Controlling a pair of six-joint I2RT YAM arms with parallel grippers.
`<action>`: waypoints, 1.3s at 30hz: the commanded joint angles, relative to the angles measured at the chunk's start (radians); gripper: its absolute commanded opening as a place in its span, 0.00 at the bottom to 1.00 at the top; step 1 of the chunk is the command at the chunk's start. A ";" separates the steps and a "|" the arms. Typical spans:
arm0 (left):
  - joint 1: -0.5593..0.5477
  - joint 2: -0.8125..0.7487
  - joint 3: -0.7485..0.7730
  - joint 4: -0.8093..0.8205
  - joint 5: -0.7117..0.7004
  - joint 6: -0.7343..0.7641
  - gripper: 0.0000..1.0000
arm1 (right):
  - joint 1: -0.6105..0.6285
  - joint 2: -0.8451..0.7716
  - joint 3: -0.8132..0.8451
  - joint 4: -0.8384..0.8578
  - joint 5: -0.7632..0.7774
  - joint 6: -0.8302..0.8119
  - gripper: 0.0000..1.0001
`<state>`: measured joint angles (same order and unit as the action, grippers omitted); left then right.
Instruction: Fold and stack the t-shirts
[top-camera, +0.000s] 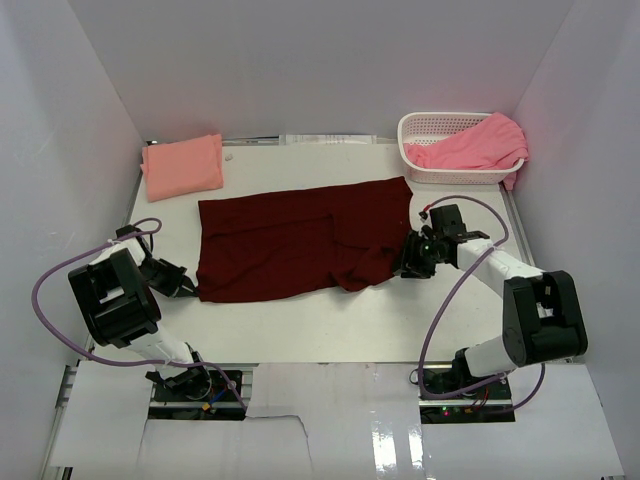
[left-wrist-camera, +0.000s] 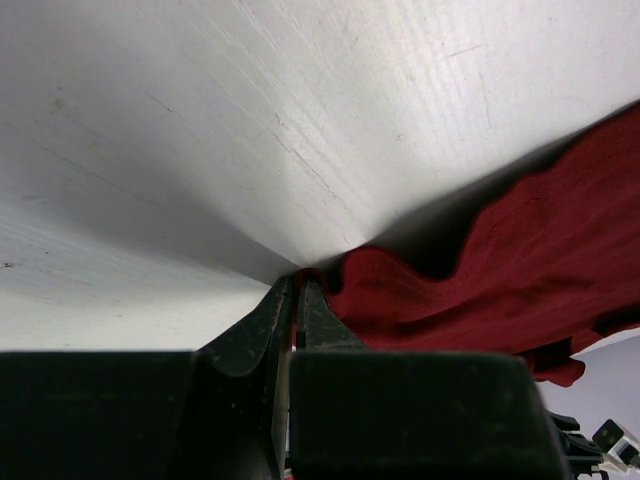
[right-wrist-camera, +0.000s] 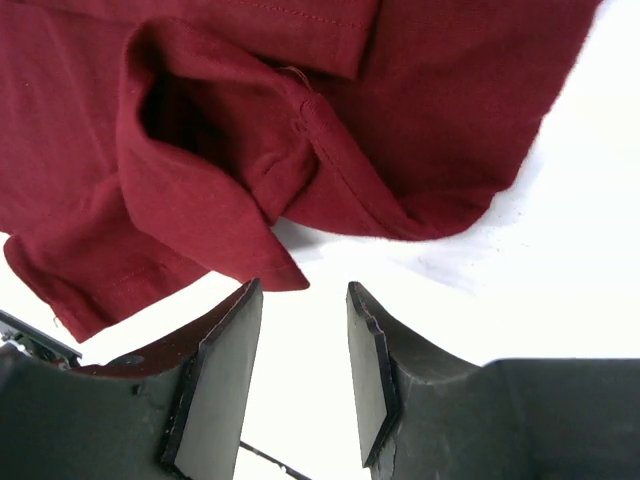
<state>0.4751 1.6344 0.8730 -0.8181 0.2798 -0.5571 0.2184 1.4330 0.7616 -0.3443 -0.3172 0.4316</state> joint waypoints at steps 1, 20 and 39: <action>-0.003 0.016 -0.028 0.077 -0.059 0.016 0.01 | 0.004 0.027 -0.004 0.044 -0.045 -0.016 0.45; -0.003 0.022 -0.029 0.076 -0.062 0.016 0.00 | 0.004 0.096 -0.047 0.177 -0.135 0.045 0.25; -0.003 0.018 -0.028 0.076 -0.057 0.017 0.00 | 0.006 0.044 -0.038 0.116 -0.106 -0.001 0.31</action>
<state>0.4751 1.6344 0.8726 -0.8158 0.2825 -0.5571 0.2184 1.5112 0.7212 -0.2108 -0.4358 0.4606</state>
